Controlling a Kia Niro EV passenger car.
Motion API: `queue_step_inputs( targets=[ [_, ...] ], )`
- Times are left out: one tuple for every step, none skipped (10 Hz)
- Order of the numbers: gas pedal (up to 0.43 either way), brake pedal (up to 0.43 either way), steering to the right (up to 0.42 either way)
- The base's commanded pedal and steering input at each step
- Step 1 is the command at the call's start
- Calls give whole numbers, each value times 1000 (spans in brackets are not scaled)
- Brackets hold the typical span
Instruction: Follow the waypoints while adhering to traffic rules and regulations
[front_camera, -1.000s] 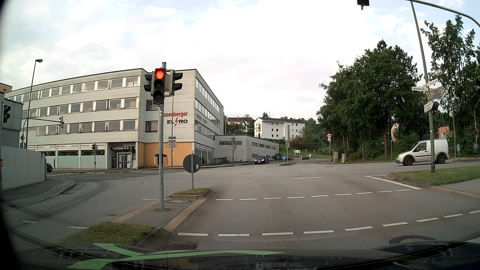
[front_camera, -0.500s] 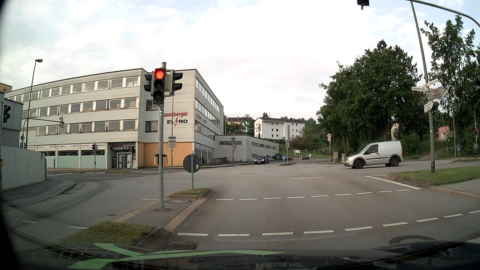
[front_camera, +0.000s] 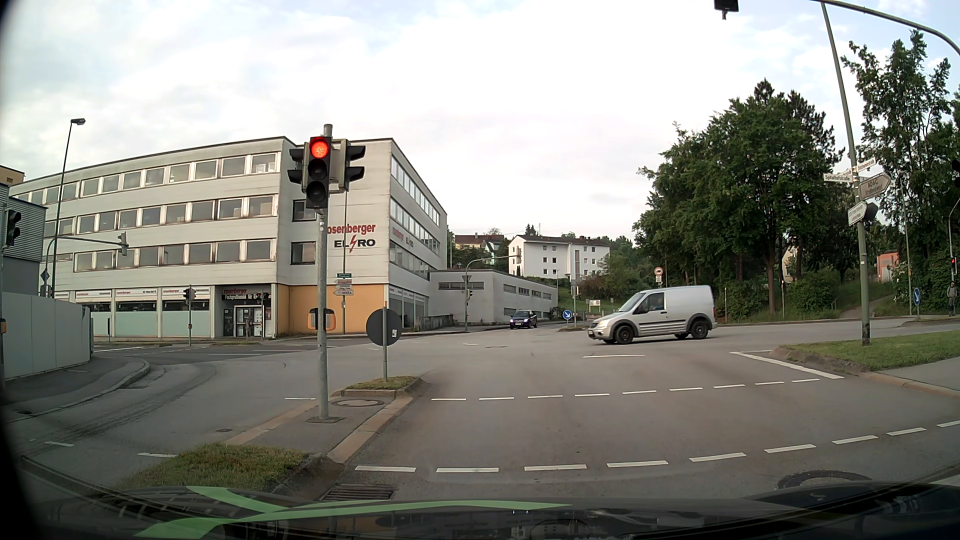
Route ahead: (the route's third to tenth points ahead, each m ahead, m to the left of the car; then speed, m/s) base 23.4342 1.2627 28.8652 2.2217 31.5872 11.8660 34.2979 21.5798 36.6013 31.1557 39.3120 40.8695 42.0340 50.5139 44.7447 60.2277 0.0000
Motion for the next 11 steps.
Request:
queue_step_inputs(
  targets=[
    [0, 238, -20],
    [0, 238, -20],
    [0, 238, -20],
    [0, 238, -20],
    [0, 238, -20],
    [0, 238, -20],
    [0, 238, -20],
    [0, 238, -20],
    [0, 238, -20],
    [0, 238, -20],
    [0, 238, -20]
  ],
)
